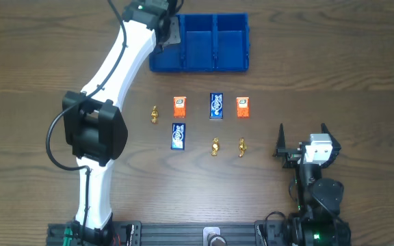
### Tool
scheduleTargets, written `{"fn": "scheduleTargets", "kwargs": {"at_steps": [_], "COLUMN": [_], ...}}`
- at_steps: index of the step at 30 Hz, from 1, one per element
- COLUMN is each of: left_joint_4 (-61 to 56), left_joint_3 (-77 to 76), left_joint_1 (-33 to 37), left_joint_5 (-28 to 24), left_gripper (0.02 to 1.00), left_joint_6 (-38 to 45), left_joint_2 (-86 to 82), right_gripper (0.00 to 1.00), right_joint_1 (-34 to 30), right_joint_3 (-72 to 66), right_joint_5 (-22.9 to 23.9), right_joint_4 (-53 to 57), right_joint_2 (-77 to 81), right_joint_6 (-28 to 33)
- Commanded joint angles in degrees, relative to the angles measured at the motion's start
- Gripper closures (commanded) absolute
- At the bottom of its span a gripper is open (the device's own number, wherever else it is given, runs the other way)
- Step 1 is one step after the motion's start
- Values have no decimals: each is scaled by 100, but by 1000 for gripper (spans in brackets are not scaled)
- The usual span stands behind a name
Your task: Sort Candies Into Trays
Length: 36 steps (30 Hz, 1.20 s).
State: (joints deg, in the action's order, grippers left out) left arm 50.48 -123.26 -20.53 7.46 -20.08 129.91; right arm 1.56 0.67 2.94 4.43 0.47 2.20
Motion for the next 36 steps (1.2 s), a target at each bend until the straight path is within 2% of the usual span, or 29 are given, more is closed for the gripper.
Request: {"fn": "scheduleTargets", "kwargs": {"at_steps": [1,6,9,13,17,23,26,36], "left_joint_4": [-15,33,59,118,470,1150,1113,116], "left_joint_3": [-184,-181,-170,-173,-170,109,741,2927], "left_joint_1": [37,35,33,20,-192,-933,-1224,-1292], "left_joint_5": [-131,-138,-138,-179,-164,-48,44,-476], "left_gripper": [606,581,415,290,266,226,224,233], "left_joint_6": [260,297,295,254,179,-197,-483,-1005], "left_joint_2": [-2,-2,-2,-4,-293,-1047,-1215,-1220], "right_gripper": [3,3,3,3,3,3,3,3], "right_joint_1": [-20,-20,-20,-20,-20,-20,-20,-20], "right_joint_3": [-22,-22,-22,-22,-22,-22,-22,-22], "right_joint_5": [-28,-26,-28,-28,-28,-28,-28,-28], "right_joint_4": [13,13,13,13,13,13,13,13], "right_joint_2": [-31,-31,-31,-31,-31,-31,-31,-31], "right_joint_6": [68,68,68,68,68,68,68,68]}}
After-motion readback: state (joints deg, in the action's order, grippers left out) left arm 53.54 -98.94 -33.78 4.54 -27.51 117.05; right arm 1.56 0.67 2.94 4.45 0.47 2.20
